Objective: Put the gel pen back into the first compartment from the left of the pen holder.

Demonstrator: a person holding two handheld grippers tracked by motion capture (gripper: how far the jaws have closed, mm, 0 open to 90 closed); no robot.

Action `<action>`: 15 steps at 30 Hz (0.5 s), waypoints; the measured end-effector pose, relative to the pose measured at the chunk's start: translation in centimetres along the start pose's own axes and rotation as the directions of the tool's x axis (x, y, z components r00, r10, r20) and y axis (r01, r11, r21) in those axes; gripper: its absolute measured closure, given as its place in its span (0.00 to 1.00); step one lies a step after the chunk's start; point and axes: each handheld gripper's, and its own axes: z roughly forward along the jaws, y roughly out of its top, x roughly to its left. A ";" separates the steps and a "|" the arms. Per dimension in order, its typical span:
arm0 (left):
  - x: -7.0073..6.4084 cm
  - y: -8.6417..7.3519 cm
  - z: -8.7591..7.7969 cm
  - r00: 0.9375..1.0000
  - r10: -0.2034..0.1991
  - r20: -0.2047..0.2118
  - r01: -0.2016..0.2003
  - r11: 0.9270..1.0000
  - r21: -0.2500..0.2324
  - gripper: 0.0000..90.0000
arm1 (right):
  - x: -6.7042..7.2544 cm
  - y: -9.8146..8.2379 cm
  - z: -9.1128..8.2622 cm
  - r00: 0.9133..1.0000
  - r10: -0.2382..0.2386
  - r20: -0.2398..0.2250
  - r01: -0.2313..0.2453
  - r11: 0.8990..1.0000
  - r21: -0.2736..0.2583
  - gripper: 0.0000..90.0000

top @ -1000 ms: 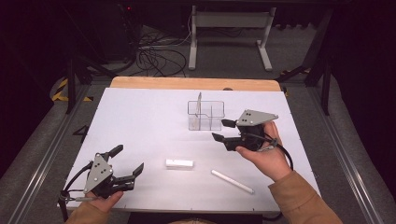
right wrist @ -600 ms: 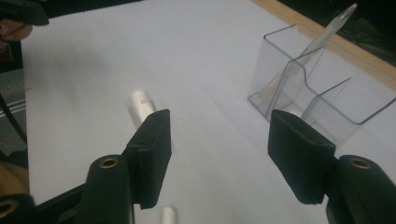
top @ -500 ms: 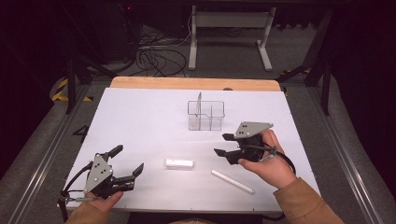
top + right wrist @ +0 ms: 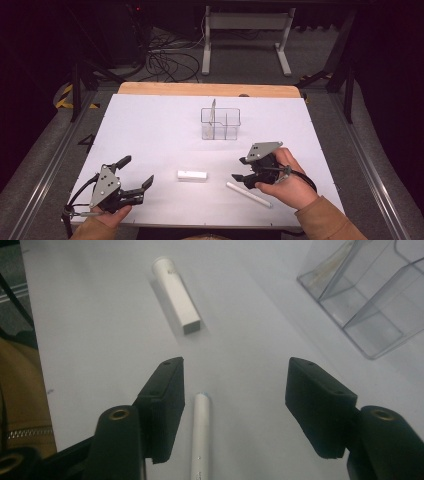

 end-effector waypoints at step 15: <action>0.0 0.0 0.0 1.000 0.000 -0.001 0.000 1.000 0.001 0.14 | 1.5 -1.1 1.7 0.997 -0.065 -0.051 0.074 0.979 0.190 0.52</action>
